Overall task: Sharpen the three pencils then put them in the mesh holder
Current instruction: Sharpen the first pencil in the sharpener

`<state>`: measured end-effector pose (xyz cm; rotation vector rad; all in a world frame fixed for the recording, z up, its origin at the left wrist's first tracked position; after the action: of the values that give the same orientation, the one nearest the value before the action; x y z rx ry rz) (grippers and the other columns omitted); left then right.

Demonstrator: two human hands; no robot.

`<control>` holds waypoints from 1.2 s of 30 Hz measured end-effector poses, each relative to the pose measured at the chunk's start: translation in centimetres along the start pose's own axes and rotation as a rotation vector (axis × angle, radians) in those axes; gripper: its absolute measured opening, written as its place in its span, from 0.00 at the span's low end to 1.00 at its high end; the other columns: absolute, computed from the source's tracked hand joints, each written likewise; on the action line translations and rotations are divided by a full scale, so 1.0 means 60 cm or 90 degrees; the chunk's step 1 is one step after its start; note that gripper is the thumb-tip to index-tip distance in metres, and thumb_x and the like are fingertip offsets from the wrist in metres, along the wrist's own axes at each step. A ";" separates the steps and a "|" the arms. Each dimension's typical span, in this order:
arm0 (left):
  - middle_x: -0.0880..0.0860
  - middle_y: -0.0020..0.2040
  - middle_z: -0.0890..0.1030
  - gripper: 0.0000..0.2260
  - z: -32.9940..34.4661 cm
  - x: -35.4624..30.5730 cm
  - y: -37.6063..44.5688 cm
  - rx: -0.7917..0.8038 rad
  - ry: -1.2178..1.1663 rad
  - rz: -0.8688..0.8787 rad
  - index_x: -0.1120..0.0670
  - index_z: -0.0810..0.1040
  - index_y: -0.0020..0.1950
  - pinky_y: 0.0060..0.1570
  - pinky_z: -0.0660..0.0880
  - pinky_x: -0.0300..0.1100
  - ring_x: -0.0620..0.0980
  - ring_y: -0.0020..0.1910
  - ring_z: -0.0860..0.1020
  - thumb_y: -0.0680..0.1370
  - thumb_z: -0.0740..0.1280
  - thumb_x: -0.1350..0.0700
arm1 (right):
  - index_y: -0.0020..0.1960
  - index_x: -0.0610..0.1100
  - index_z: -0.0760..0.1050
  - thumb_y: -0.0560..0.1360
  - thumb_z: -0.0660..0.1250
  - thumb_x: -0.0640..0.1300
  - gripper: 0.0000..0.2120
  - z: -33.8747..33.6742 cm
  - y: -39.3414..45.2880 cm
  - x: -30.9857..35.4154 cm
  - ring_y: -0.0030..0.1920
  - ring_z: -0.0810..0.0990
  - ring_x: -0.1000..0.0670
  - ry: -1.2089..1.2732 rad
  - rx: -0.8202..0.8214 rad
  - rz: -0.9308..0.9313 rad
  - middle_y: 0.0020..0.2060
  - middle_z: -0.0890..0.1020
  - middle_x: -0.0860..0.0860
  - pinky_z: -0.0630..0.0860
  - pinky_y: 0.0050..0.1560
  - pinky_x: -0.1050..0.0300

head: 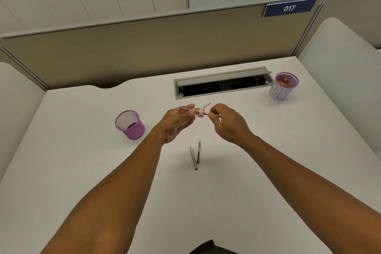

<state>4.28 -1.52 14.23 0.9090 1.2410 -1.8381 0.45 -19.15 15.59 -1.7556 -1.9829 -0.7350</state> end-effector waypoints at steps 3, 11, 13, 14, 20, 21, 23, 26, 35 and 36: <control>0.56 0.51 0.82 0.07 0.003 0.004 -0.012 0.007 -0.012 -0.002 0.56 0.80 0.55 0.56 0.78 0.42 0.50 0.46 0.80 0.77 0.69 0.63 | 0.44 0.43 0.74 0.79 0.61 0.46 0.08 0.001 -0.014 0.005 0.33 0.71 0.48 -0.057 -0.113 -0.069 0.37 0.77 0.50 0.63 0.29 0.59; 0.56 0.51 0.82 0.07 0.012 0.001 -0.029 0.037 -0.005 0.007 0.55 0.80 0.55 0.58 0.78 0.42 0.50 0.47 0.79 0.78 0.68 0.63 | 0.44 0.42 0.77 0.82 0.55 0.46 0.15 -0.021 -0.013 0.039 0.34 0.72 0.46 -0.121 -0.030 0.074 0.32 0.75 0.48 0.59 0.30 0.58; 0.56 0.52 0.81 0.07 0.014 -0.002 -0.032 0.039 0.008 0.014 0.55 0.80 0.55 0.58 0.77 0.42 0.50 0.48 0.79 0.78 0.68 0.62 | 0.46 0.43 0.75 0.82 0.52 0.46 0.15 -0.027 -0.010 0.050 0.39 0.73 0.45 -0.090 0.067 0.134 0.37 0.76 0.46 0.65 0.37 0.57; 0.56 0.52 0.81 0.07 0.015 -0.003 -0.032 0.036 0.013 0.017 0.55 0.79 0.55 0.58 0.77 0.42 0.50 0.48 0.79 0.78 0.68 0.62 | 0.45 0.43 0.74 0.82 0.51 0.45 0.15 -0.030 -0.010 0.055 0.40 0.73 0.46 -0.039 0.101 0.166 0.40 0.77 0.44 0.66 0.39 0.55; 0.57 0.52 0.81 0.07 0.008 -0.010 -0.038 0.021 0.030 0.027 0.56 0.80 0.56 0.56 0.78 0.41 0.51 0.48 0.79 0.78 0.68 0.62 | 0.54 0.42 0.71 0.82 0.54 0.47 0.11 -0.032 -0.024 0.057 0.39 0.71 0.53 0.179 0.119 0.197 0.45 0.76 0.47 0.68 0.38 0.60; 0.57 0.52 0.81 0.07 0.008 -0.011 -0.040 0.020 0.028 0.028 0.56 0.80 0.55 0.56 0.78 0.41 0.51 0.48 0.79 0.78 0.68 0.62 | 0.54 0.43 0.70 0.82 0.56 0.47 0.09 -0.031 -0.027 0.054 0.40 0.71 0.54 0.187 0.109 0.172 0.46 0.76 0.48 0.68 0.38 0.61; 0.57 0.53 0.81 0.07 0.009 -0.010 -0.043 0.016 0.021 0.027 0.57 0.80 0.56 0.57 0.78 0.42 0.51 0.48 0.79 0.78 0.68 0.62 | 0.54 0.42 0.71 0.81 0.59 0.45 0.06 -0.030 -0.032 0.045 0.42 0.72 0.53 0.159 0.078 0.105 0.46 0.76 0.49 0.68 0.39 0.63; 0.57 0.53 0.81 0.08 0.014 -0.005 -0.047 0.014 0.009 0.023 0.57 0.80 0.56 0.55 0.79 0.41 0.52 0.48 0.78 0.78 0.68 0.62 | 0.50 0.42 0.73 0.80 0.61 0.44 0.05 -0.028 -0.045 0.033 0.41 0.73 0.50 0.038 -0.018 -0.007 0.43 0.76 0.50 0.68 0.38 0.61; 0.56 0.52 0.82 0.07 0.027 0.003 -0.062 0.023 -0.018 0.017 0.57 0.80 0.56 0.56 0.78 0.42 0.50 0.46 0.79 0.78 0.68 0.62 | 0.39 0.43 0.75 0.81 0.57 0.47 0.15 -0.043 -0.056 0.048 0.30 0.69 0.51 -0.133 -0.103 -0.010 0.31 0.77 0.49 0.57 0.28 0.61; 0.57 0.52 0.81 0.07 0.027 0.002 -0.063 0.021 -0.020 0.018 0.57 0.80 0.56 0.56 0.78 0.42 0.51 0.46 0.79 0.78 0.68 0.62 | 0.39 0.44 0.73 0.81 0.57 0.47 0.15 -0.044 -0.054 0.051 0.29 0.68 0.52 -0.135 -0.081 0.007 0.31 0.76 0.50 0.57 0.28 0.61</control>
<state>0.69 -2.07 16.23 0.9082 1.1751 -1.8487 -3.32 -18.63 19.10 -1.9914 -2.1007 -0.7110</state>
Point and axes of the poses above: each hand's wrist, its own y-axis towards the middle knuckle, its own z-axis out of the palm, x = y × z, the point moved 3 cm from there along y, towards the middle knuckle
